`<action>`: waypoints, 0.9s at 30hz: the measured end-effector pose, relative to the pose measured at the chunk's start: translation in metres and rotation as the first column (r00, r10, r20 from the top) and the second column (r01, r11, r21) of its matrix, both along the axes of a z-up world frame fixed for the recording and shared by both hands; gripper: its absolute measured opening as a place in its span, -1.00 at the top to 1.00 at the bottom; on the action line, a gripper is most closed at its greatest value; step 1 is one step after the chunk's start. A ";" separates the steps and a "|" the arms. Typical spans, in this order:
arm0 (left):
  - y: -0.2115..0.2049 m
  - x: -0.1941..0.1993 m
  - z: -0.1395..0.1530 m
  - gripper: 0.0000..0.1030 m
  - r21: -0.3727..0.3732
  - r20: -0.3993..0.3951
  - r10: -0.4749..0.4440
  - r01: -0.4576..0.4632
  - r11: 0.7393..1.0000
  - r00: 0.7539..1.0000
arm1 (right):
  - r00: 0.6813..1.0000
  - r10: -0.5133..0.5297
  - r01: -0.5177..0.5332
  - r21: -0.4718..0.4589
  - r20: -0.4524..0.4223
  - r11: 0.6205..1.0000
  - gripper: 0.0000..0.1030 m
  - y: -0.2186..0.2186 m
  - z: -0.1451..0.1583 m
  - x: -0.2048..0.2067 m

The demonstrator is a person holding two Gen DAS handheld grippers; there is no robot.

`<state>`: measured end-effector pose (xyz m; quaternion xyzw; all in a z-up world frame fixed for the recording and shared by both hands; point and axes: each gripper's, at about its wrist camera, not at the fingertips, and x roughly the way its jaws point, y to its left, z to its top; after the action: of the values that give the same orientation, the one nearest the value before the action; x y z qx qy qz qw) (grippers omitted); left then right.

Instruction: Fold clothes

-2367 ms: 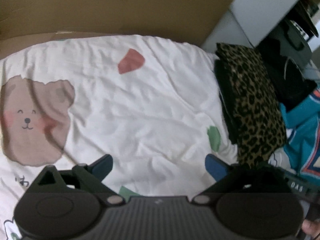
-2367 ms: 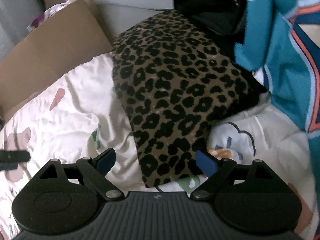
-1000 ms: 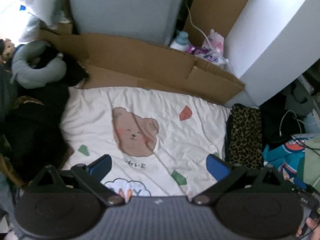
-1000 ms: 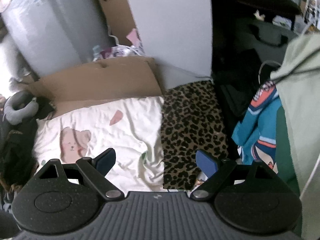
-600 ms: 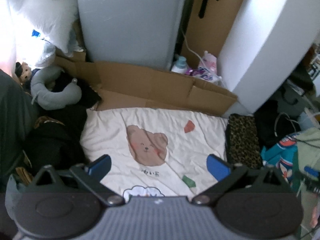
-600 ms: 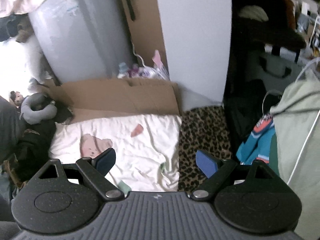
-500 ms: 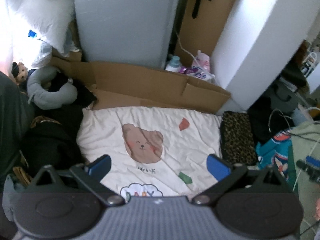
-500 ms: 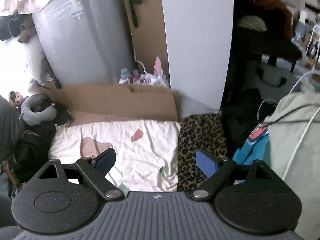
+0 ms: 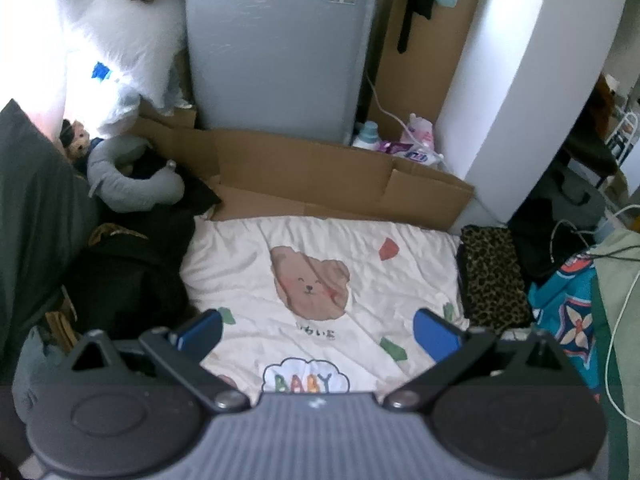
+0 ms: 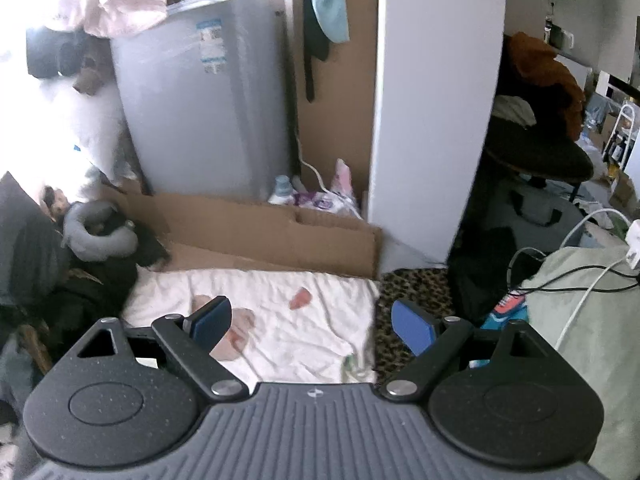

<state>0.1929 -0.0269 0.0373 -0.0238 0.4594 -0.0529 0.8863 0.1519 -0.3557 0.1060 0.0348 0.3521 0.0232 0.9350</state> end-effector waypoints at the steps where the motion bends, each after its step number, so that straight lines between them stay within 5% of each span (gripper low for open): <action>1: 0.002 -0.005 -0.001 -0.99 -0.007 0.005 0.007 -0.007 1.000 1.000 | 1.000 0.003 -0.003 0.005 0.007 1.000 -0.78 0.005 0.004 -0.001; 11: 0.024 -0.047 -0.005 -0.99 -0.028 0.055 0.099 -0.098 0.995 0.994 | 0.999 0.032 -0.035 0.053 0.042 0.998 -0.78 0.044 -0.001 -0.014; 27: 0.004 -0.076 -0.008 -0.99 0.052 0.120 0.124 -0.131 0.990 0.985 | 0.999 0.050 -0.051 0.090 0.009 0.995 -0.78 0.061 -0.057 -0.035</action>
<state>0.1170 -0.0229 0.0292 -0.0234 0.4056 0.0166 0.9136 0.1173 -0.2949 0.0489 0.0682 0.3484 0.0628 0.9328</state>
